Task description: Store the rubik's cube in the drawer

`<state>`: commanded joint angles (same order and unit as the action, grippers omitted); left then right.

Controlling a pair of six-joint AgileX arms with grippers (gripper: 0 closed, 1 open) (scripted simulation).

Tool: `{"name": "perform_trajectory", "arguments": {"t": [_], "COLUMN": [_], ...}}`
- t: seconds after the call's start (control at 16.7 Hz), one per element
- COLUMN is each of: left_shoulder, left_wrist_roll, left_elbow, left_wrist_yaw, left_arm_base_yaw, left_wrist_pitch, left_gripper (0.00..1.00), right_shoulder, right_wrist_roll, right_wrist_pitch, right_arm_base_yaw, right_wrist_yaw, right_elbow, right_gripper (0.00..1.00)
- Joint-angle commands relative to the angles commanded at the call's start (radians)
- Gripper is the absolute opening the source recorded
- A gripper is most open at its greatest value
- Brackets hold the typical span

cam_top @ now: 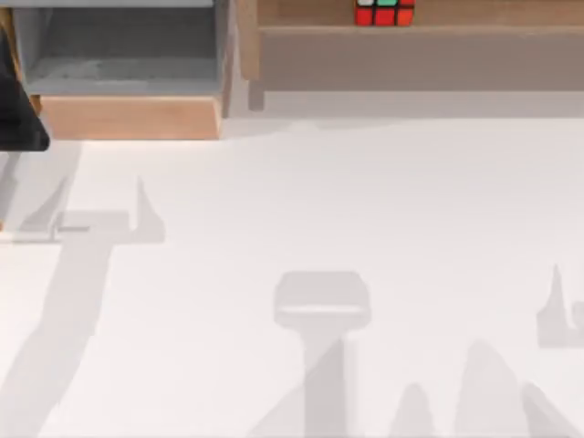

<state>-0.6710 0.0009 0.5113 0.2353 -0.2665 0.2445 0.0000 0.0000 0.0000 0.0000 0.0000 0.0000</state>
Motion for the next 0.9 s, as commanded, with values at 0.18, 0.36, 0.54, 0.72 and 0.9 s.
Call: {"name": "perform_trajectory", "arguments": {"t": [0.18,0.36,0.54,0.72,0.9], "left_shoulder": [-0.345,-0.703,-1.045,-1.339,-1.558], "left_wrist_roll": [0.008,0.017,0.023,0.024,0.021], "left_elbow": [0.221,0.447,0.662,0.850,1.000], "left_wrist_yaw": [0.111,0.224,0.332,0.426,0.499], "left_arm_base_yaw": [-0.118,-0.239,-0.351,-0.446,-0.518], "left_wrist_pitch": [0.099,0.199,0.296,0.384,0.457], "left_gripper": [1.00,1.00,1.00,1.00,1.00], "right_shoulder": [0.000,0.000,0.000,0.000,0.000], "right_wrist_roll": [0.000,0.000,0.000,0.000,0.000], "right_wrist_pitch": [0.000,0.000,0.000,0.000,0.000], "right_arm_base_yaw": [0.000,0.000,0.000,0.000,0.000], "right_wrist_yaw": [0.000,0.000,0.000,0.000,0.000], "right_elbow": [0.000,0.000,0.000,0.000,0.000], "right_gripper": [1.00,1.00,1.00,1.00,1.00]}}
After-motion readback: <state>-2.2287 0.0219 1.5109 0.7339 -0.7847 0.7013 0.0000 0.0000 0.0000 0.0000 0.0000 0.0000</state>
